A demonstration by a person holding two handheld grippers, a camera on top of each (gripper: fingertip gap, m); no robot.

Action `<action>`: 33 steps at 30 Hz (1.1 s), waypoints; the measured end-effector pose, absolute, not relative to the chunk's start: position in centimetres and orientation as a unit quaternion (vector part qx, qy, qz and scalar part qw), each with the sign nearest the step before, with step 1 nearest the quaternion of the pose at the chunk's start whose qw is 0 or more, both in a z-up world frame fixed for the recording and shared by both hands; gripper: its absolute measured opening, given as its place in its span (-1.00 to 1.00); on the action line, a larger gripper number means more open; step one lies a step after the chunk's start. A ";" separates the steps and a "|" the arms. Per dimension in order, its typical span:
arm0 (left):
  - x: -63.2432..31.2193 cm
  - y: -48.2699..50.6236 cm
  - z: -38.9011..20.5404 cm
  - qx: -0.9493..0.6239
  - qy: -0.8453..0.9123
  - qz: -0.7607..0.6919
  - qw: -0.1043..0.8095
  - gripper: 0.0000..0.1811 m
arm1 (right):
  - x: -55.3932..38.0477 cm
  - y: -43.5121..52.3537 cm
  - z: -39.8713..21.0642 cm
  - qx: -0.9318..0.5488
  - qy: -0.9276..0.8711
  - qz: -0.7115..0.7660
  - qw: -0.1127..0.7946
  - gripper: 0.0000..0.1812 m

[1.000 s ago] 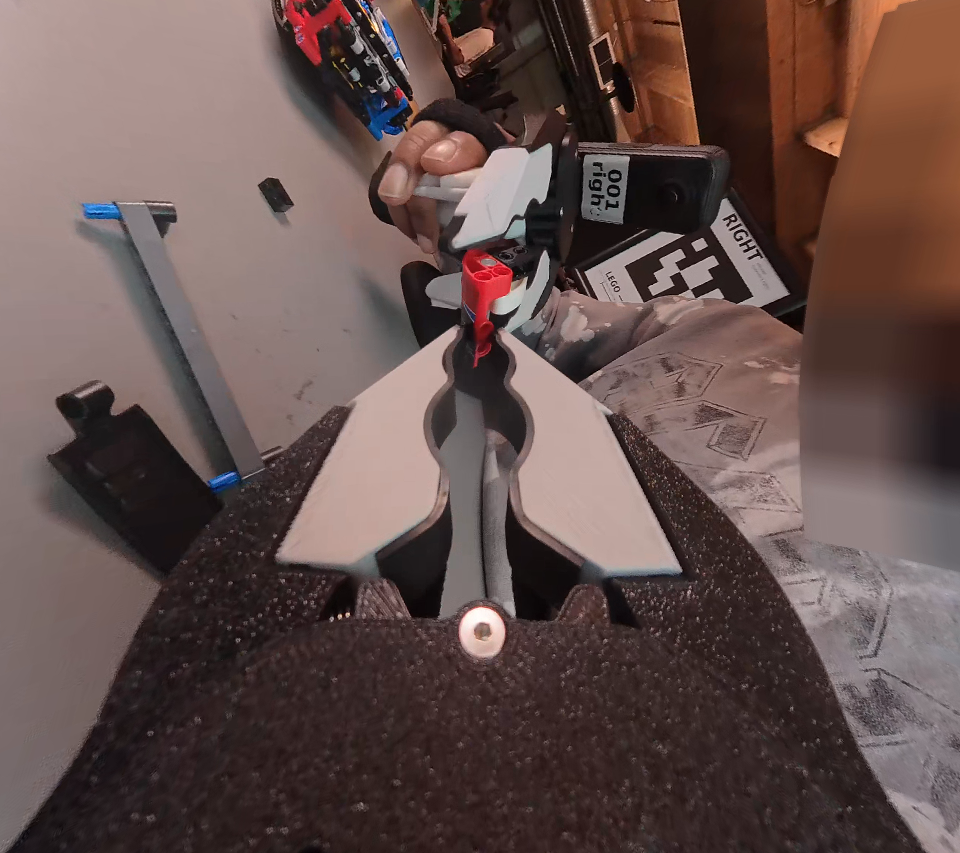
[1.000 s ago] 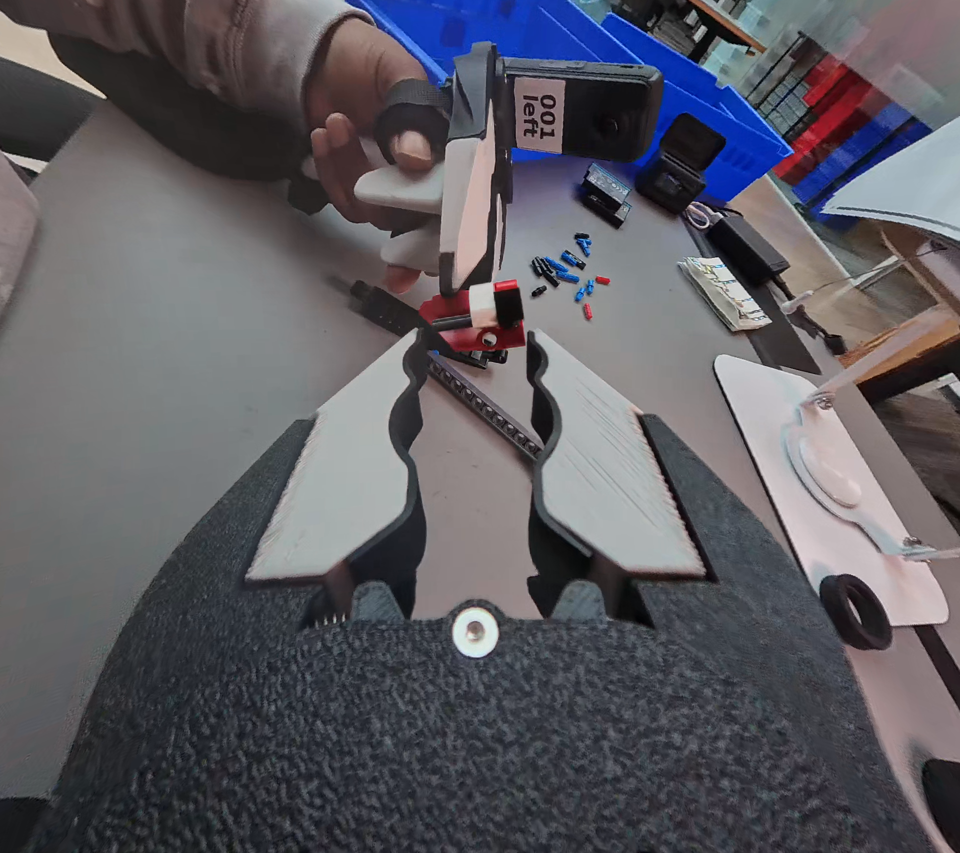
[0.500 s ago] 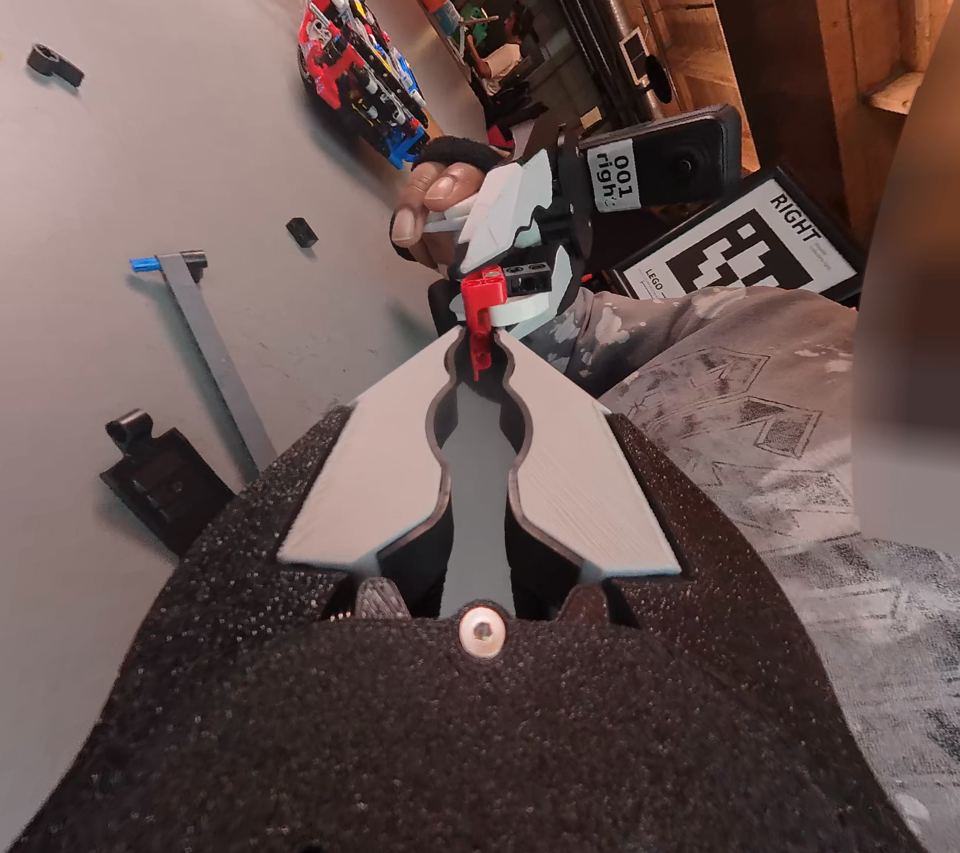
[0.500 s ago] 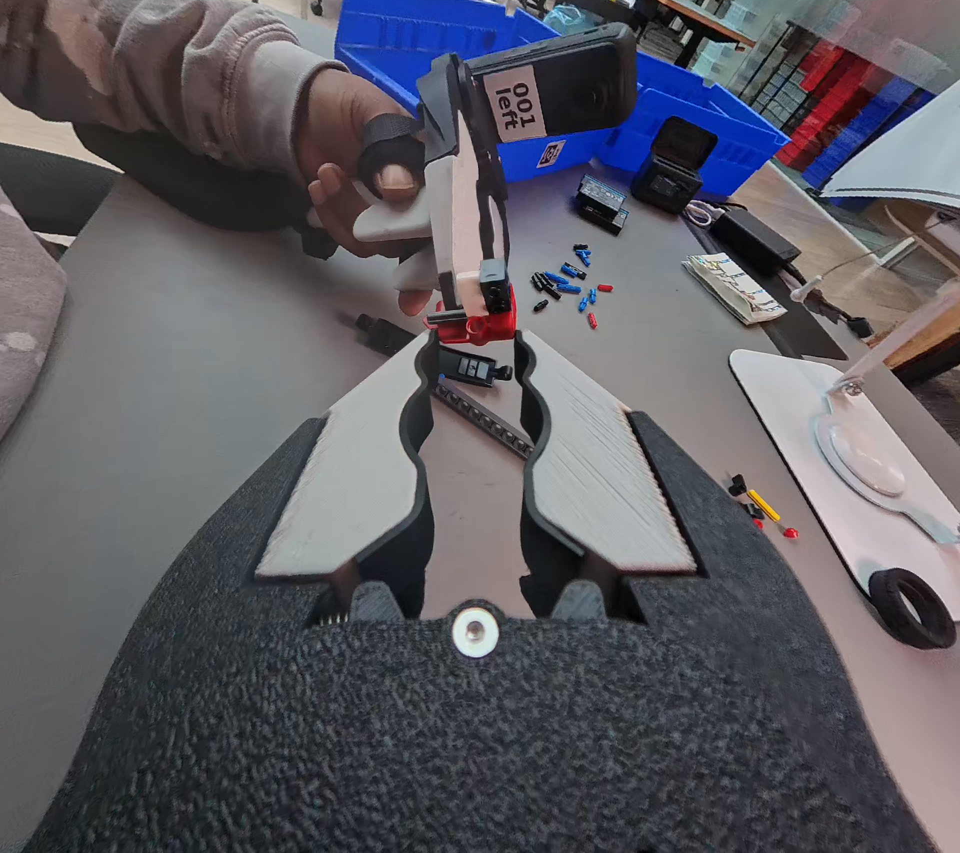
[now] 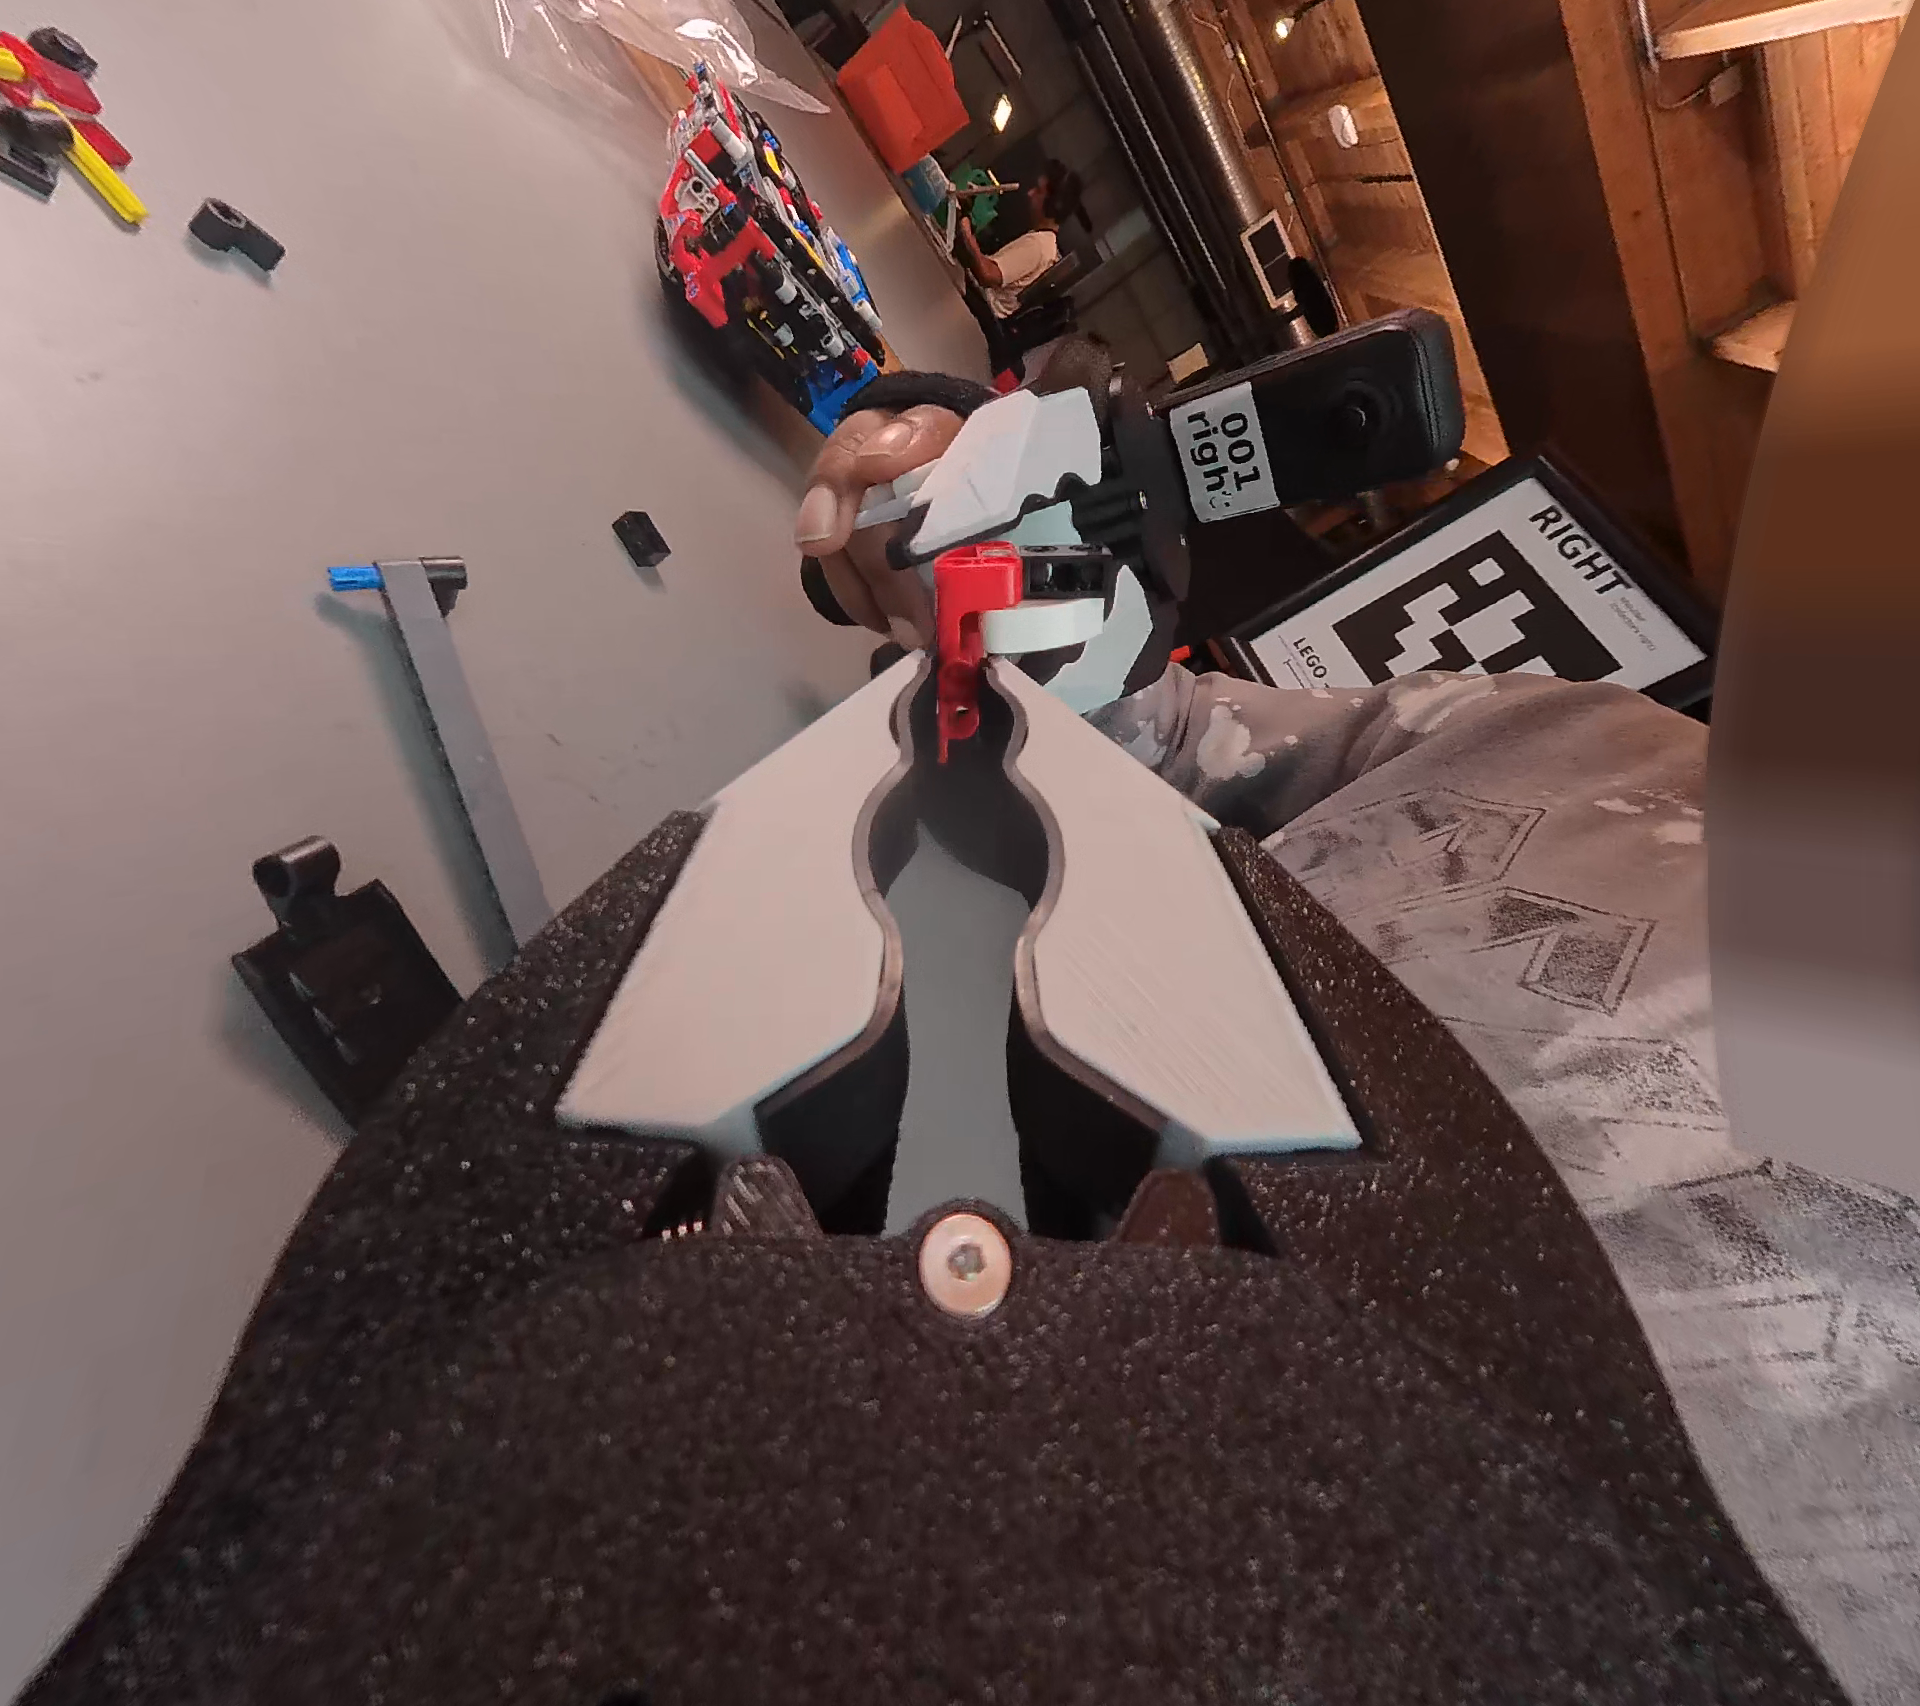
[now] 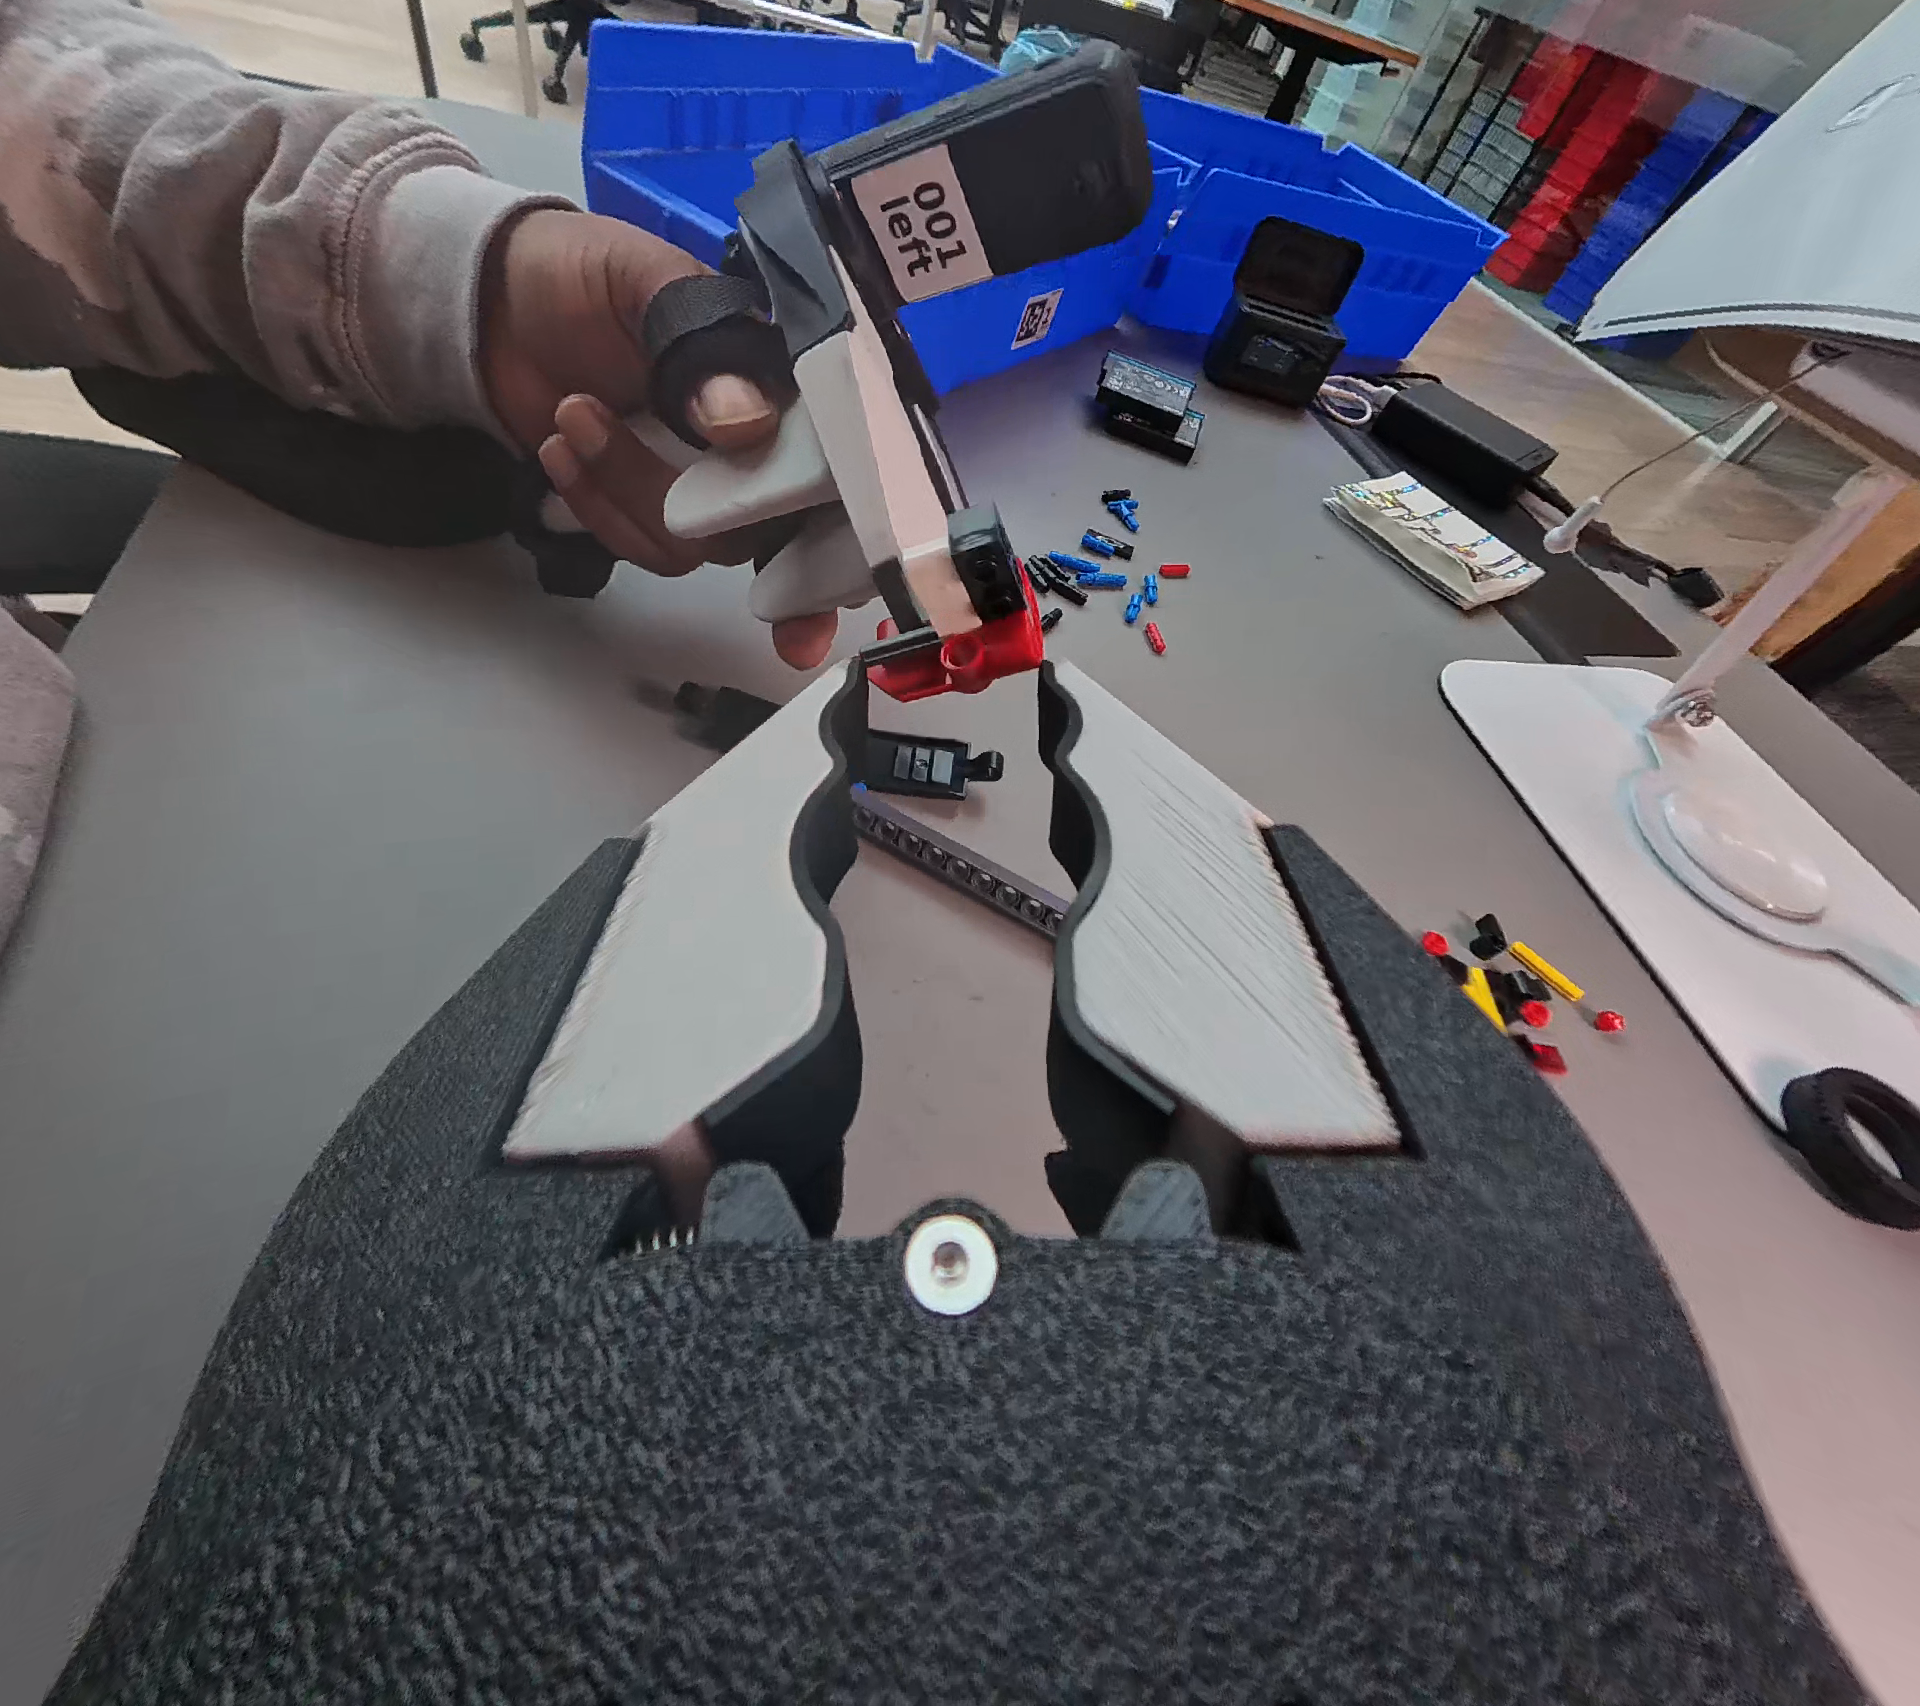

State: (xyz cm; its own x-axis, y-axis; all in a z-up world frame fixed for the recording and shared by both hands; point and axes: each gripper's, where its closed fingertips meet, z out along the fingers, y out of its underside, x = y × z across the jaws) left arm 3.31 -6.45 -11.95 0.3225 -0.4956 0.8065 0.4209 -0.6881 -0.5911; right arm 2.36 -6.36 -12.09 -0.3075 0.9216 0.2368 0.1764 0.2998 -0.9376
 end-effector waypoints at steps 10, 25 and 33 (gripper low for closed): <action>2.0 -6.5 -11.0 -0.715 0.041 -0.537 0.445 -0.95 | 1.5 -7.2 -11.6 -0.440 -0.632 0.504 0.392 -0.85; 3.9 -7.2 -11.1 -0.690 0.033 -0.610 0.387 -0.96 | 2.4 -7.3 -10.7 -0.377 -0.673 0.448 0.451 -0.64; 4.8 -8.4 -11.2 -0.675 0.044 -0.653 0.341 -0.96 | 3.0 -8.4 -10.6 -0.350 -0.685 0.479 0.423 -0.69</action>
State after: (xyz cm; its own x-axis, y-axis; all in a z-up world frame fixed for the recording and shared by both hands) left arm 4.75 -8.44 -11.18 0.1425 -0.5044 0.8516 0.3867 -0.7636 -0.5170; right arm 3.03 -8.36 -10.64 -0.3975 0.8846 0.2439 0.0738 0.2957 -0.9524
